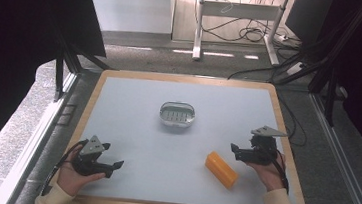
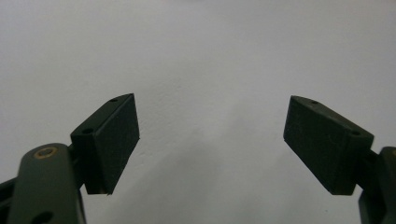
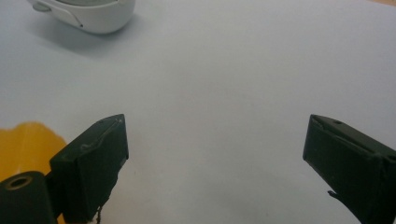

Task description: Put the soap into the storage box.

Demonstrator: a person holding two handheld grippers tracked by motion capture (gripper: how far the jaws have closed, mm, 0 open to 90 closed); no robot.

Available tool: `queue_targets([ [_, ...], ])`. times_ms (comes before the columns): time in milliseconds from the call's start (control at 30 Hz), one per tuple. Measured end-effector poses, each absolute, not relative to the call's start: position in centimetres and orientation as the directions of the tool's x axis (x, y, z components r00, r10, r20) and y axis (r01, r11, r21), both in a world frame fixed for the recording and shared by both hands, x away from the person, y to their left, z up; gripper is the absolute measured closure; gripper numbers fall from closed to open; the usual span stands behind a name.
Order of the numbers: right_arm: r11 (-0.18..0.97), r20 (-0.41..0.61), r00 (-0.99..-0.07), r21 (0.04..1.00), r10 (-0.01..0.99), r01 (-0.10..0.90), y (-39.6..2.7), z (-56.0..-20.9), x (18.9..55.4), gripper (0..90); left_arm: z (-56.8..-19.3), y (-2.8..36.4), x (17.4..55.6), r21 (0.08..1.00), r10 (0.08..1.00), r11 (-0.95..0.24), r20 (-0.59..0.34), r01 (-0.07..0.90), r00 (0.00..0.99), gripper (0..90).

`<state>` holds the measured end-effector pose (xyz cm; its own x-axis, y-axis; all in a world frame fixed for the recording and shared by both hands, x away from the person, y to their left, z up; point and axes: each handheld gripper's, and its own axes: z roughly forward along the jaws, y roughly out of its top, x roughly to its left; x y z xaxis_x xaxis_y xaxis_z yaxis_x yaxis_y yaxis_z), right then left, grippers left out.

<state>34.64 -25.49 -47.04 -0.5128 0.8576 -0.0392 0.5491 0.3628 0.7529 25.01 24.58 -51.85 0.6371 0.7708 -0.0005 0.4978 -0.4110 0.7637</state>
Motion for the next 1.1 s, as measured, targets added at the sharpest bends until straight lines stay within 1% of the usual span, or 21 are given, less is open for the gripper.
queue_targets([
  [100,0.352,-0.021,-0.516,0.755,0.856,0.553,-25.8,-47.3,34.3,9.1,-51.7,24.8,24.8,0.768,0.776,-0.398,-0.011,0.502,0.631,18.1],
  [200,0.369,-0.035,-0.518,0.743,0.854,0.558,-26.0,-47.7,34.2,9.1,-51.8,25.0,24.7,0.768,0.776,-0.398,-0.01,0.502,0.631,17.9],
  [367,0.362,-0.025,-0.516,0.741,0.856,0.565,-26.1,-47.4,34.0,9.6,-51.7,25.4,24.5,0.779,0.774,-0.385,-0.019,0.494,0.632,18.1],
  [833,0.356,-0.019,-0.525,0.755,0.851,0.551,-26.6,-47.1,33.5,18.3,-51.7,25.5,24.6,0.779,0.771,-0.389,-0.017,0.492,0.637,18.3],
  [1100,0.36,-0.009,-0.545,0.761,0.838,0.54,-26.3,-45.8,32.8,21.7,-51.9,25.5,24.6,0.773,0.767,-0.396,-0.018,0.495,0.641,18.4],
])
